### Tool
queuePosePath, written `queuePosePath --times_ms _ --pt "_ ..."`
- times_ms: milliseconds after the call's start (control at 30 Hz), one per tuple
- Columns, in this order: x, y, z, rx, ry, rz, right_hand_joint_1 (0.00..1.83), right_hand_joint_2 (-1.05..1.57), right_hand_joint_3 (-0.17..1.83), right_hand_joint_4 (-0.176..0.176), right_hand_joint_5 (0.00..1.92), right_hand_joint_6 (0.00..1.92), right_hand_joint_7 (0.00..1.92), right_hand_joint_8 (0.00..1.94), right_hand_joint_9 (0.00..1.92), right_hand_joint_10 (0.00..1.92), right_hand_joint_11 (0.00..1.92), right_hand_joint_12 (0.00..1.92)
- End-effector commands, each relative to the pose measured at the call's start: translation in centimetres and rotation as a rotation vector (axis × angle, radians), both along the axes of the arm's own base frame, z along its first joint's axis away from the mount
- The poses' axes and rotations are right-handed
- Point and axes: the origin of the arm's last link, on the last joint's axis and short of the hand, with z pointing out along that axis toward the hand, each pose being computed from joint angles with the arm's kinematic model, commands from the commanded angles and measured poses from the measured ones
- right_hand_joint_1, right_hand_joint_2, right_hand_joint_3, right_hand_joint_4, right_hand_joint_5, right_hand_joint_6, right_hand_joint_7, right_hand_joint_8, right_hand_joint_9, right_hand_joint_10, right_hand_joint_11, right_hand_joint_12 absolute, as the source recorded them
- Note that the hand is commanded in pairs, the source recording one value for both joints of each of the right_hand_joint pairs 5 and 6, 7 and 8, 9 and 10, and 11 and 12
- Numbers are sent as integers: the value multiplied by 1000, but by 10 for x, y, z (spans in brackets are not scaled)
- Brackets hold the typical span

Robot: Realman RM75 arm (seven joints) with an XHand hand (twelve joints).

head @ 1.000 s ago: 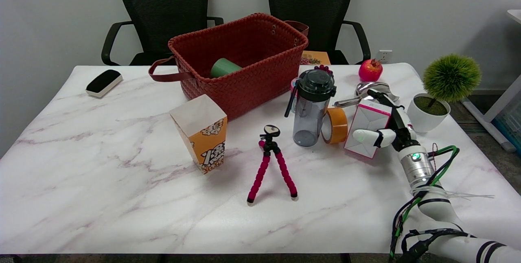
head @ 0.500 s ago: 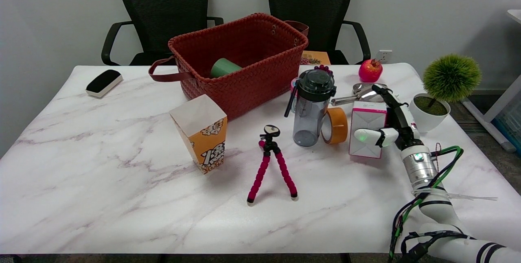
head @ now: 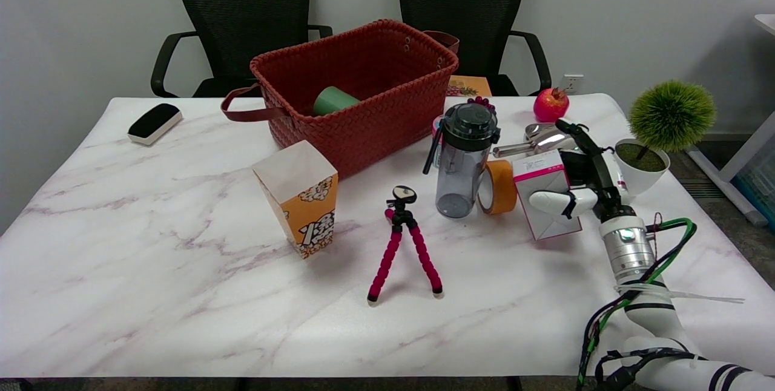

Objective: Pick up the white paper box.

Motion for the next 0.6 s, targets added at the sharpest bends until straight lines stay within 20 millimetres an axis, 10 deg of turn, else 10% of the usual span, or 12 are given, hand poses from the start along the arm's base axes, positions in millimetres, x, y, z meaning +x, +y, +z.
queuePosePath --times_ms 33,600 --pt "6 4 -5 8 23 47 1170 -190 459 0 328 328 1154 1154 1166 1166 1794 1794" --pt "4 5 -1 5 48 34 1199 -280 624 0 377 377 1144 1144 1118 1118 1756 1756"
